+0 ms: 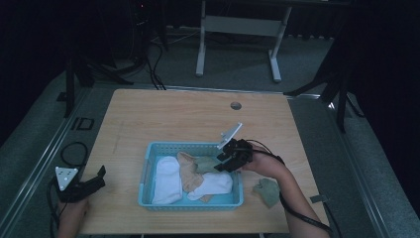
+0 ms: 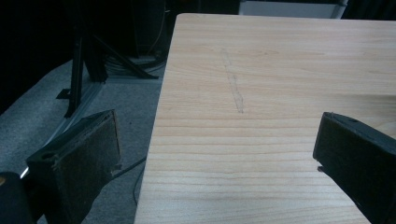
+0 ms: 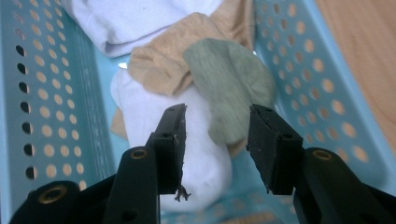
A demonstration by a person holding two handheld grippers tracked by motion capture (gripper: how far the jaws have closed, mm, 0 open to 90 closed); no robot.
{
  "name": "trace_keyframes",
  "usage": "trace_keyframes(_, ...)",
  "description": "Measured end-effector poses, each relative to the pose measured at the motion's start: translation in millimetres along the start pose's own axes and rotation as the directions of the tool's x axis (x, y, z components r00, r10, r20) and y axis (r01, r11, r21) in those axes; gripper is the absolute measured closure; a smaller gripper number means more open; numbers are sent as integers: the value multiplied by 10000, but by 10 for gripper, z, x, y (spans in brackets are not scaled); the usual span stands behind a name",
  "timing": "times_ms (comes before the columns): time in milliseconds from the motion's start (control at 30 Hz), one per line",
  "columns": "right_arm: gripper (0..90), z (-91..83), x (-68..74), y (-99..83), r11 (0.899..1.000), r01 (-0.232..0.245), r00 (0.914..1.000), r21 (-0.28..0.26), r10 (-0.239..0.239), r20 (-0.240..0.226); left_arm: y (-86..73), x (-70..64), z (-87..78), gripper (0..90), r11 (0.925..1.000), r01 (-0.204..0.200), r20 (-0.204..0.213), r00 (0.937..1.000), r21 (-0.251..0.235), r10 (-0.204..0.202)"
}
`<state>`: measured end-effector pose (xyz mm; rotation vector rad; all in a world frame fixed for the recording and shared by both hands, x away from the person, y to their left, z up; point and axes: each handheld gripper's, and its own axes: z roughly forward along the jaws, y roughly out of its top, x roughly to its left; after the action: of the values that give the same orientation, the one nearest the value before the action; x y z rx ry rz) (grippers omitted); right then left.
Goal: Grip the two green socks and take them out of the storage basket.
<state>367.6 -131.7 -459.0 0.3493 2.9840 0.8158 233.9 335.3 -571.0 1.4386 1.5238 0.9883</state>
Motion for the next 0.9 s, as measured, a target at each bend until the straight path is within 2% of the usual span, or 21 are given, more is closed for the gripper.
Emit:
trace_keyframes(167,569,112,8,69,9998,75,9999,205,-73,-80,-1,1,-2,4,10000,-1,13,10000,-16,1)
trace_keyframes(200,569,174,-2,103,9998,78,9997,155,-74,-241,-1,1,-1,3,10000,-9,29,10000,-14,9)
trace_keyframes(567,560,431,-30,204,9974,106,9998,716,-95,-161,0,6,-1,4,10000,0,73,10000,4,0)
trace_keyframes(600,546,478,-17,222,9956,184,9998,914,-173,-122,0,6,-2,4,10000,5,87,10000,2,-5)
trace_keyframes(900,519,595,-19,251,9903,240,9997,1366,-251,63,0,6,-1,3,10000,0,82,10000,10,0)
